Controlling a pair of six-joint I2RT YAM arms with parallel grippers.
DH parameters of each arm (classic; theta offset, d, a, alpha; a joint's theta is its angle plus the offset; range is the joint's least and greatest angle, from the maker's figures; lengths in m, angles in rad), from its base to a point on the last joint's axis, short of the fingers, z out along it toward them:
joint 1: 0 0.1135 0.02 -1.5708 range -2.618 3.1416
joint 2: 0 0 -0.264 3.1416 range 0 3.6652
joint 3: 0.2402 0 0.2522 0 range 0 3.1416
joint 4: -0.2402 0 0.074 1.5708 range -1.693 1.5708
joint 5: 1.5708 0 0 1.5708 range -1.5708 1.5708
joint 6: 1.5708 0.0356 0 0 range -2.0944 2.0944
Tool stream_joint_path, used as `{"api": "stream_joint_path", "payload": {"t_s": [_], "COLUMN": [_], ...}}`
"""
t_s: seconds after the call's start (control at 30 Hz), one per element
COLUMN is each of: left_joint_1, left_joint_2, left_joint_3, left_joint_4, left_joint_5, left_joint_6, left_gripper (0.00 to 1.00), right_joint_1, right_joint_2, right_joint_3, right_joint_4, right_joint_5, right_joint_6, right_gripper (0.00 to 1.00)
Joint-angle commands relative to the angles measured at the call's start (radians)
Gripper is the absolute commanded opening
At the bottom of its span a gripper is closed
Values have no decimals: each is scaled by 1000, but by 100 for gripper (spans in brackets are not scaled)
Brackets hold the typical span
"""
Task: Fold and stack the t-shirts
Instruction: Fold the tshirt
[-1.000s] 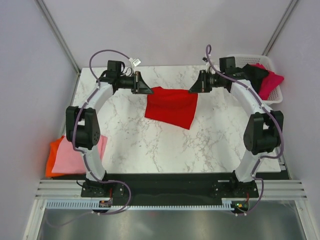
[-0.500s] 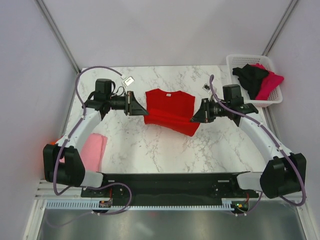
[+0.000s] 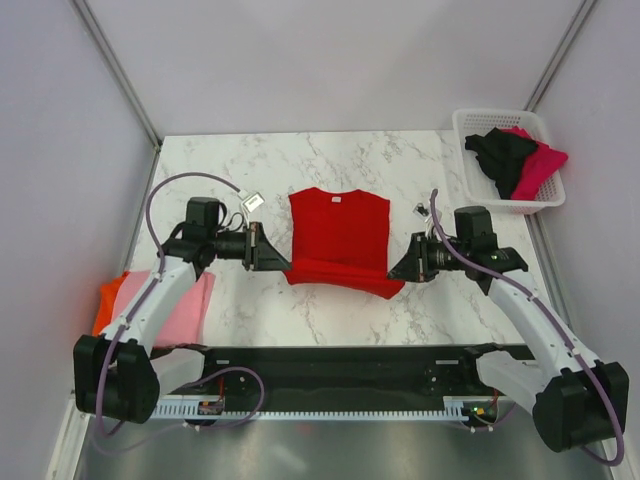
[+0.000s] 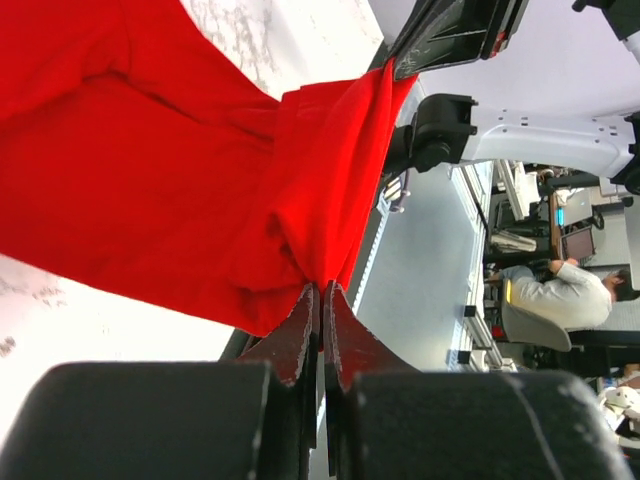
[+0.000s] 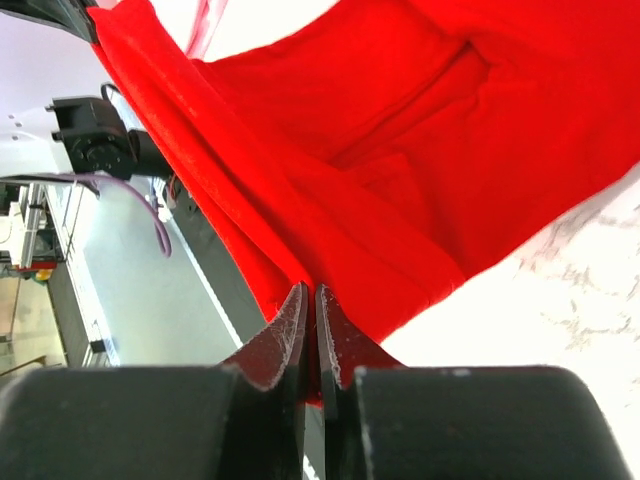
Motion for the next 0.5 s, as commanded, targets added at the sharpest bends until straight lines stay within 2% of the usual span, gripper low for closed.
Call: {"api": "stream_joint_path", "payload": {"t_s": [0.0,0.23,0.47], "left_joint_1": [21,48,78], "left_joint_2": [-68,-63,95], "left_joint_3": [-65,-174,-62], "left_joint_4": [1,67,73], "left_joint_5": [-62,-81,-107], "left_joint_6": [-59,-154,-136], "left_gripper": [2,2,2], "right_joint_1": [-14,-16,-17], "right_joint_2": [-40,1,88], "right_joint_3": [-69,-71,-30], "right_joint_4": [-62,-51,-20], "right_joint_5": [52,146,157], "right_joint_6": [-14,-15,-25], "right_gripper": [11,9,4]}}
